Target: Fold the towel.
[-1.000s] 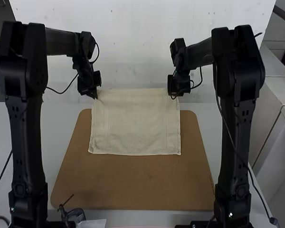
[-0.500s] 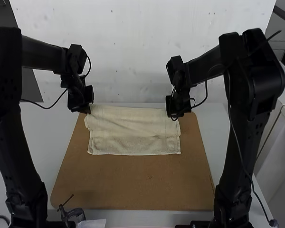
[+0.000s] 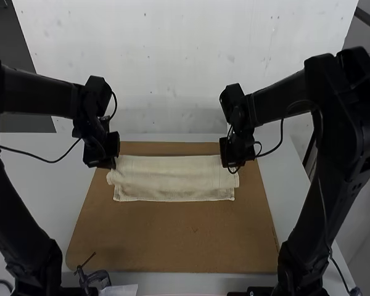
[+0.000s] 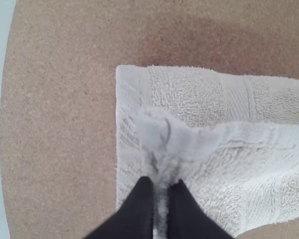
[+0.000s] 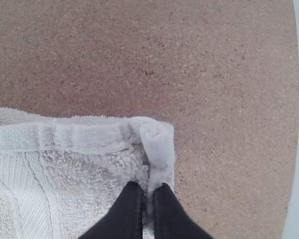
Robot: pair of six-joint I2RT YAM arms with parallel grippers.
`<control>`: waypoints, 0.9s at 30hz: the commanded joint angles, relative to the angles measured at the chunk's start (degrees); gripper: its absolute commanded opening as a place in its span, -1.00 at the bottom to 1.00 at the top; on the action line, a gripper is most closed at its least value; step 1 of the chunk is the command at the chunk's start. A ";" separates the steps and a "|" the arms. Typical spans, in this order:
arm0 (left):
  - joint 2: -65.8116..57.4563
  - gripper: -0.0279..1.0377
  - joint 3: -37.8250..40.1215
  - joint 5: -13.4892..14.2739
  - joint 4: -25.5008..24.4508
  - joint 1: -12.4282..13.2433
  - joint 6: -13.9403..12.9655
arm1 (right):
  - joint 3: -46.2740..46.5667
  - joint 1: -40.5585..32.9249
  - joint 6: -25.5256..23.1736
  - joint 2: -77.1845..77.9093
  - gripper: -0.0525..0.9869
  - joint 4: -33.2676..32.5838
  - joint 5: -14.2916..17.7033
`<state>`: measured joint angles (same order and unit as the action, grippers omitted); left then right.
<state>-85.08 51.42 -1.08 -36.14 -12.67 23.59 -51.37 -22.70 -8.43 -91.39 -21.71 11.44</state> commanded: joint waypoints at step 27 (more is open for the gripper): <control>0.53 -0.91 -6.59 3.45 12.94 1.15 -1.80 | 4.35 0.73 -1.95 -0.45 -0.87 5.89 4.11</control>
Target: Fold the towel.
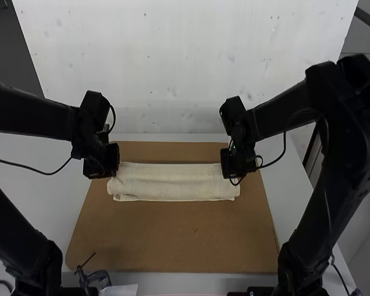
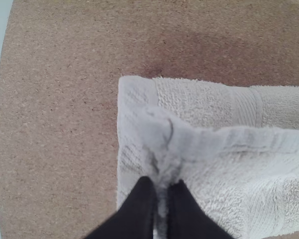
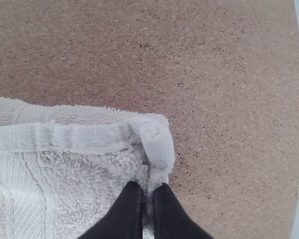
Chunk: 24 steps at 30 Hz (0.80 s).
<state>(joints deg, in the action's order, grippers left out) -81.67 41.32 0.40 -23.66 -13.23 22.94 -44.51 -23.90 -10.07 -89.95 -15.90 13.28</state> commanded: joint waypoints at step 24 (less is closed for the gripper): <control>-18.18 -0.91 10.10 1.97 4.59 2.07 -0.53 | -9.19 2.72 -0.66 -15.34 -0.87 3.95 2.01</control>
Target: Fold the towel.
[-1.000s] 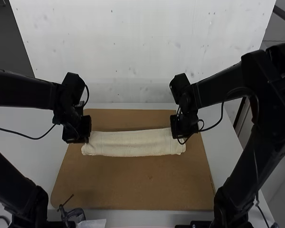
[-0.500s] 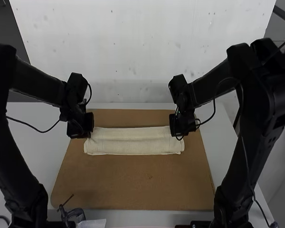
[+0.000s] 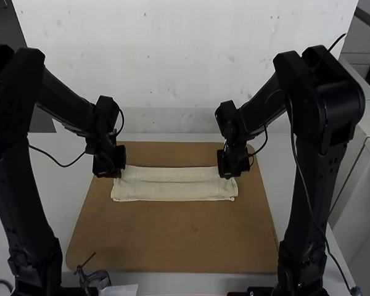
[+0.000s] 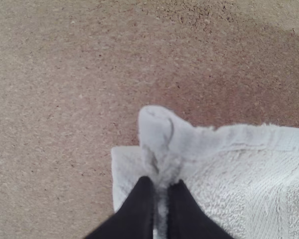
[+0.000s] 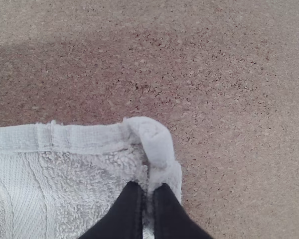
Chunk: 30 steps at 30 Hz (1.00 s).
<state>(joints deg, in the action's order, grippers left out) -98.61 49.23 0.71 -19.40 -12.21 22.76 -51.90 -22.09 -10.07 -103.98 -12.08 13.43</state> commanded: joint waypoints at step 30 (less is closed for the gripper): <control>9.84 0.86 5.96 -7.04 -13.39 9.92 -2.29 | -2.07 3.63 -11.47 3.53 0.66 -8.40 -12.73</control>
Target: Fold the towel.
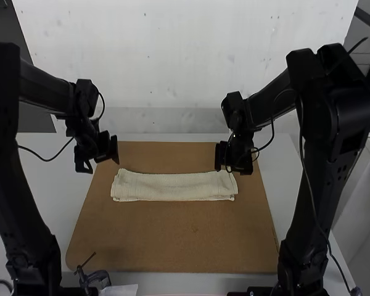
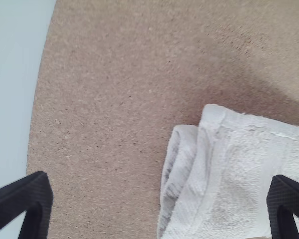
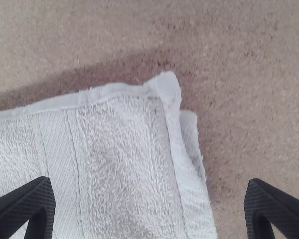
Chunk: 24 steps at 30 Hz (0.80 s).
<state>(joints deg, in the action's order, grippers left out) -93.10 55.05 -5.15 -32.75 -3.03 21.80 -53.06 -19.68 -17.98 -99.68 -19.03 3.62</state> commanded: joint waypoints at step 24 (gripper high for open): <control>7.76 0.86 -2.40 -1.09 0.23 1.62 -3.43 | -2.93 1.14 -5.49 -12.65 -0.66 -0.84 -2.12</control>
<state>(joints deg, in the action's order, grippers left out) -86.72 52.60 -5.89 -32.77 -2.35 19.29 -55.92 -18.24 -22.94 -109.95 -18.96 -0.21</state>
